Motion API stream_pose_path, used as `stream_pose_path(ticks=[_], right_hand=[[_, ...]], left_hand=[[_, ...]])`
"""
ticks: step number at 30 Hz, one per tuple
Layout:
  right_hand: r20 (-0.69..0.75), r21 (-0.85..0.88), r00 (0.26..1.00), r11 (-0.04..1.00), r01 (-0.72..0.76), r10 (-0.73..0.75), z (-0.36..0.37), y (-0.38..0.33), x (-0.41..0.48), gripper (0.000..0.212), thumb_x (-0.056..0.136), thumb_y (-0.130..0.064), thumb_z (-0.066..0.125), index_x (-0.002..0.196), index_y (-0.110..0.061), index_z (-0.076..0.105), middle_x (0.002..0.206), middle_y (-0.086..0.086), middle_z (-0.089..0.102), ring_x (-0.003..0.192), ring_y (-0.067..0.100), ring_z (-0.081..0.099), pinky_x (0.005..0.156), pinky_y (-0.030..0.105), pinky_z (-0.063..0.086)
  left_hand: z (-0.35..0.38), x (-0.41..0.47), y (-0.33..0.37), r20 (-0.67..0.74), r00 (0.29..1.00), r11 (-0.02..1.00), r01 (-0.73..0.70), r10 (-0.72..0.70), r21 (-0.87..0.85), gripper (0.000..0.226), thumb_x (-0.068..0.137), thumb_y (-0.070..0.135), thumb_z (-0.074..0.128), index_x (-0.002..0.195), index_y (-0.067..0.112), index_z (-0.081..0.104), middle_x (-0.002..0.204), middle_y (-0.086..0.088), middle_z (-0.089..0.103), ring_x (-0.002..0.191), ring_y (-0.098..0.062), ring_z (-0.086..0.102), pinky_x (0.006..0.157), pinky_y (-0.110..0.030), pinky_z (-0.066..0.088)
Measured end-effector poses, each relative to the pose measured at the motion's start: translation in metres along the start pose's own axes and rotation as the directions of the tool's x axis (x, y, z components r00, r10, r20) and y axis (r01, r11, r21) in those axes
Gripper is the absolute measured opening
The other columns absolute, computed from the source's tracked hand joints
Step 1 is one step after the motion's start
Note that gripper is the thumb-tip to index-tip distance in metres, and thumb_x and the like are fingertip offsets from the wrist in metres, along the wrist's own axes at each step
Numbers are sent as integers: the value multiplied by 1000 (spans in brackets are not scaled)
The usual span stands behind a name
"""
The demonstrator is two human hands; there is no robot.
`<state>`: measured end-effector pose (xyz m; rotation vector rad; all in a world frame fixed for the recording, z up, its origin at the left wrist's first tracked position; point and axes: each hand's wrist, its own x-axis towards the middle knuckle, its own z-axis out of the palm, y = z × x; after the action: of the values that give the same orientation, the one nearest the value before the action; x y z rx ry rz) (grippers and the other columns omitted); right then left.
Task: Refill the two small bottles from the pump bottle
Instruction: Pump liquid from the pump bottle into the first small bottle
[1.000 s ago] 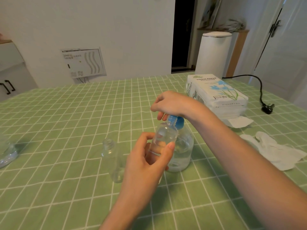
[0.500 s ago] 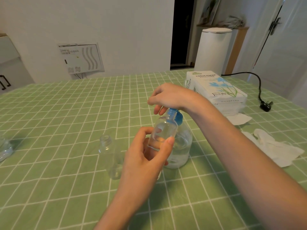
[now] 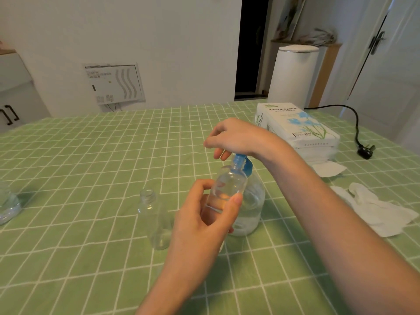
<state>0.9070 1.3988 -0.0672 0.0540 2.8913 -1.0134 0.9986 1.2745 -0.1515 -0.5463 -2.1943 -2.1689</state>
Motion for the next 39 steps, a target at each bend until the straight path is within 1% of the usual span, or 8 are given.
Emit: stream_pose_path(ticks=[3, 8, 15, 17, 20, 27, 33, 39], right_hand=[[14, 3, 1000, 1000, -4, 4, 1, -1, 1, 38, 89, -28, 56, 116, -2, 61, 84, 3, 71, 102, 28, 66, 91, 41, 49], [33, 0, 999, 1000, -18, 18, 4, 2, 2, 37, 90, -27, 55, 116, -2, 61, 82, 3, 70, 104, 31, 65, 94, 43, 50], [37, -32, 999, 999, -25, 26, 6, 3, 3, 34, 91, -29, 55, 113, -5, 62, 98, 9, 72, 96, 25, 67, 86, 36, 50], [27, -42, 1000, 999, -9, 10, 2, 1, 2, 36, 90, -28, 55, 116, -3, 62, 95, 8, 72, 86, 21, 64, 84, 36, 50], [14, -46, 1000, 999, 7, -6, -2, -2, 2, 37, 90, -27, 55, 117, -2, 61, 87, 6, 71, 78, 17, 58, 68, 29, 46], [36, -38, 999, 999, -7, 8, 2, -2, 2, 37, 90, -25, 53, 117, -1, 61, 80, 1, 69, 100, 31, 67, 93, 42, 49], [66, 17, 997, 1000, -26, 25, 7, 4, 2, 39, 90, -24, 53, 120, 1, 58, 76, 0, 68, 103, 34, 65, 97, 46, 48], [38, 9, 999, 1000, 18, -18, 4, 3, 2, 29, 90, -25, 56, 112, -7, 62, 80, 1, 70, 97, 27, 67, 90, 39, 52]], left_hand=[[0, 1, -1, -3, 1000, 1000, -1, 1, 0, 34, 71, 52, 66, 90, 25, 59, 68, 2, 68, 51, -6, 57, 55, -24, 52], [-1, 0, -2, -1, 1000, 1000, 17, -17, 8, 27, 72, 45, 63, 90, 25, 60, 68, 1, 68, 51, -6, 56, 56, -25, 53], [-1, 0, -2, 5, 999, 999, 33, -33, -1, 27, 73, 45, 63, 90, 24, 60, 69, -4, 67, 50, -6, 55, 57, -31, 52], [0, 0, -1, 7, 1000, 1000, 19, -19, -18, 27, 74, 47, 66, 90, 25, 60, 68, -1, 67, 51, -6, 56, 55, -25, 52], [0, 0, -1, 5, 1000, 999, 10, -10, -41, 31, 70, 51, 65, 89, 26, 60, 71, 1, 68, 56, -7, 59, 54, -18, 49], [0, -1, 0, 14, 1000, 998, 5, -5, -58, 35, 68, 49, 63, 91, 23, 60, 70, 1, 68, 54, -5, 57, 52, -16, 46], [-2, -1, -1, 21, 1000, 1000, 13, -13, -8, 34, 69, 50, 63, 90, 23, 60, 73, -6, 68, 57, -10, 60, 59, -32, 54], [0, 0, -5, 15, 1000, 1000, -1, 1, -9, 24, 75, 46, 67, 89, 28, 60, 69, 2, 68, 55, -7, 59, 57, -23, 54]])
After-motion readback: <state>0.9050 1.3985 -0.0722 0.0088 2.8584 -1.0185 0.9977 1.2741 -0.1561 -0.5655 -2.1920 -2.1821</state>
